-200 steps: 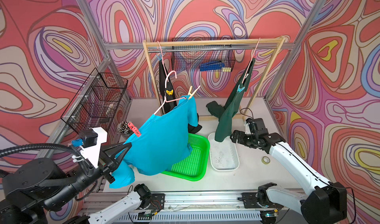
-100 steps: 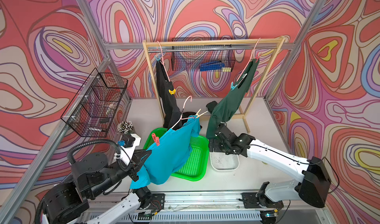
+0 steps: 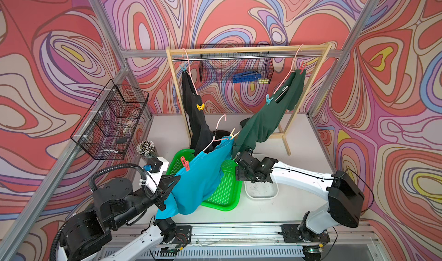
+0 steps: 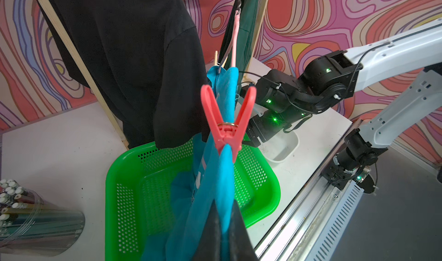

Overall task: Remove the clothespins securing t-shirts to the hanger
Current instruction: Pick up the hanger from the clothes rail.

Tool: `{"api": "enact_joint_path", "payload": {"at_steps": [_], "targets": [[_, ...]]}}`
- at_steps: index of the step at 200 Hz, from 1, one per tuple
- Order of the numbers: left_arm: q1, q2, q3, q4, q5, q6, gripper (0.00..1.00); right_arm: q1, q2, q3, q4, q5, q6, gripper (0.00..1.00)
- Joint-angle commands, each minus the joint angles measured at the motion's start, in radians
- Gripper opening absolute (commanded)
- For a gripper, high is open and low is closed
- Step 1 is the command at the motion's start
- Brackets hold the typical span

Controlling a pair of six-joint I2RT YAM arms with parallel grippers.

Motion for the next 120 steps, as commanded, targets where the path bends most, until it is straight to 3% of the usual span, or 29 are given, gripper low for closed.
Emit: {"api": "enact_joint_path", "payload": {"at_steps": [1, 48, 120], "targets": [[-0.005, -0.001, 0.009, 0.086, 0.03, 0.0, 0.0, 0.004, 0.043, 0.008, -0.031, 0.061, -0.013, 0.79], [-0.005, 0.051, -0.001, 0.156, 0.079, -0.011, 0.0, -0.019, 0.025, -0.012, -0.064, 0.12, -0.08, 0.77], [-0.005, 0.111, -0.029, 0.253, 0.104, -0.021, 0.0, -0.202, -0.09, -0.086, -0.038, 0.07, -0.31, 0.78]]}}
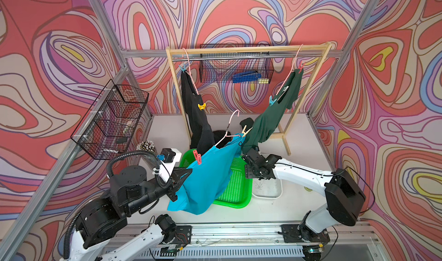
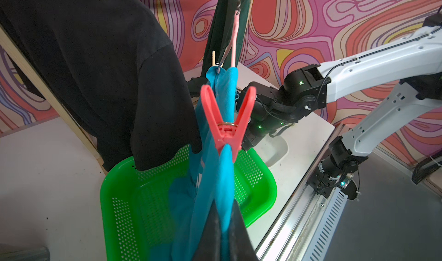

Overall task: Remove the clothespins securing t-shirts to the hanger
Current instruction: Pick up the hanger from the clothes rail.

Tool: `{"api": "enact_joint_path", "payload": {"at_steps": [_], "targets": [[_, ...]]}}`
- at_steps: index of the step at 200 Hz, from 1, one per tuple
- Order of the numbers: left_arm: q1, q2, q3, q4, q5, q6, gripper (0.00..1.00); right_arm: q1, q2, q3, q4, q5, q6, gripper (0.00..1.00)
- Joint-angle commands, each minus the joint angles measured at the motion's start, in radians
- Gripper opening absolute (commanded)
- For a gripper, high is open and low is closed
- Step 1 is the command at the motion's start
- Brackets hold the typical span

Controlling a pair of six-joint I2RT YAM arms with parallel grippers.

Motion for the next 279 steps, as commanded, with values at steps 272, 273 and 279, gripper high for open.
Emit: {"api": "enact_joint_path", "payload": {"at_steps": [272, 273, 279], "targets": [[-0.005, -0.037, -0.119, 0.039, 0.018, 0.095, 0.0, -0.059, -0.496, 0.15, 0.119, -0.58, -0.296, 0.83], [-0.005, -0.037, -0.121, 0.039, 0.018, 0.094, 0.0, -0.057, -0.496, 0.151, 0.121, -0.581, -0.295, 0.83], [-0.005, -0.04, -0.126, 0.04, 0.02, 0.091, 0.0, -0.046, -0.493, 0.162, 0.133, -0.572, -0.292, 0.83]]}}
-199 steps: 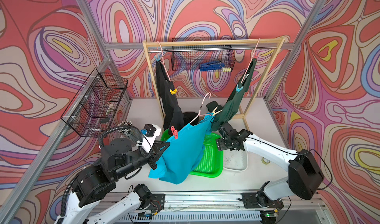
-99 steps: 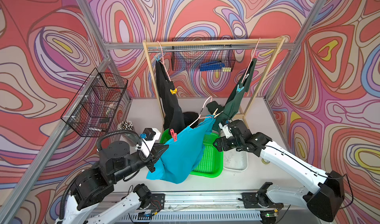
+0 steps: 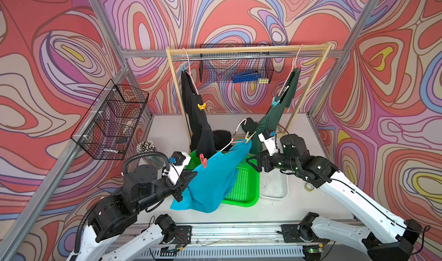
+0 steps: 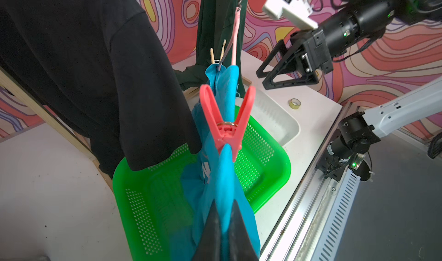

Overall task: Remove the clothespins securing t-shirts to the hanger
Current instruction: Pick up the hanger from the clothes rail.

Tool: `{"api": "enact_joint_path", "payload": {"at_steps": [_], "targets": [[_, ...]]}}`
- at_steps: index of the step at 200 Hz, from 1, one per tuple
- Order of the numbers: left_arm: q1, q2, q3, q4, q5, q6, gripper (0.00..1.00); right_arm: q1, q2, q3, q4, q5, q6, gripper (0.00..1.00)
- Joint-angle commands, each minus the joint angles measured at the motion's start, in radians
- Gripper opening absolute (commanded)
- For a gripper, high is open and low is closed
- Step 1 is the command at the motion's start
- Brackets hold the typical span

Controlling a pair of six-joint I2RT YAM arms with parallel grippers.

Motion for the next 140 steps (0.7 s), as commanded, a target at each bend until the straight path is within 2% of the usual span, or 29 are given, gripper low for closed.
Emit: {"api": "enact_joint_path", "payload": {"at_steps": [1, 57, 116, 140], "targets": [[-0.005, -0.024, -0.013, 0.013, -0.003, 0.007, 0.0, 0.033, -0.005, 0.048, 0.068, -0.012, 0.022, 0.83], [-0.007, -0.04, -0.051, 0.035, 0.02, -0.019, 0.0, 0.136, 0.052, 0.1, 0.229, 0.049, 0.041, 0.75], [-0.006, -0.037, -0.086, 0.075, 0.064, -0.044, 0.0, 0.163, 0.116, 0.112, 0.362, 0.051, 0.058, 0.62], [-0.005, -0.036, -0.088, 0.077, 0.072, -0.05, 0.0, 0.164, 0.13, 0.111, 0.387, 0.075, 0.058, 0.51]]}}
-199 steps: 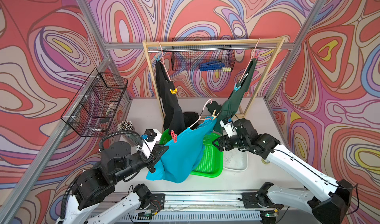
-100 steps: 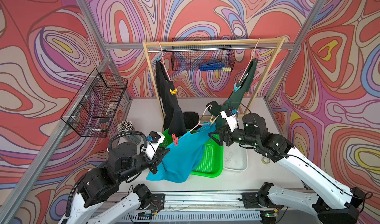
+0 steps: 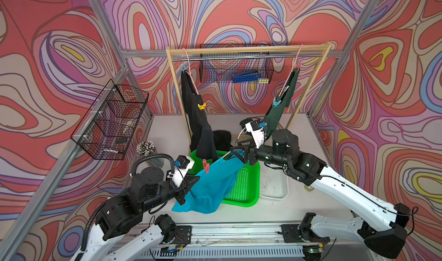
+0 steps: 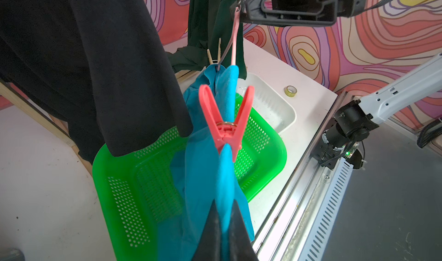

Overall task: Remove the clothespins securing t-shirts to the hanger
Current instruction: Pick up the hanger from the clothes rail.

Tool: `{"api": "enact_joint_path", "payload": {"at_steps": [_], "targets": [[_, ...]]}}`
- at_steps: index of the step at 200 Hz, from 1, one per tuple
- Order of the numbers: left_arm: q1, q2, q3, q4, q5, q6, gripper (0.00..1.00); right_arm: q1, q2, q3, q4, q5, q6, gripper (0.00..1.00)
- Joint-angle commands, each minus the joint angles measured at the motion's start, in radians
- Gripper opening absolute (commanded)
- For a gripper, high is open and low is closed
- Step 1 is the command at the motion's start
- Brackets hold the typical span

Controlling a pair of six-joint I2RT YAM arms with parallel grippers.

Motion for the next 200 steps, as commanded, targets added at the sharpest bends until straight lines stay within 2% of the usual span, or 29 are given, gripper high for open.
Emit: {"api": "enact_joint_path", "payload": {"at_steps": [1, 33, 69, 93, 107, 200], "targets": [[-0.005, -0.006, 0.0, 0.061, 0.026, -0.016, 0.0, 0.005, 0.01, 0.023, 0.063, 0.031, 0.007, 0.5], [-0.005, -0.014, -0.005, 0.062, 0.028, -0.022, 0.0, 0.007, 0.03, 0.025, 0.083, 0.022, 0.013, 0.28], [-0.006, -0.027, -0.008, 0.061, 0.036, -0.027, 0.0, 0.009, 0.033, 0.016, 0.103, 0.014, 0.023, 0.07], [-0.005, -0.039, -0.007, 0.053, 0.034, -0.03, 0.0, 0.012, 0.033, 0.008, 0.115, 0.019, 0.024, 0.0], [-0.006, -0.047, -0.006, 0.042, 0.037, -0.03, 0.0, 0.011, 0.032, -0.001, 0.121, 0.031, 0.028, 0.0], [-0.005, -0.032, 0.111, -0.084, 0.015, -0.035, 0.8, 0.013, 0.058, -0.034, 0.116, 0.065, 0.051, 0.0]]}}
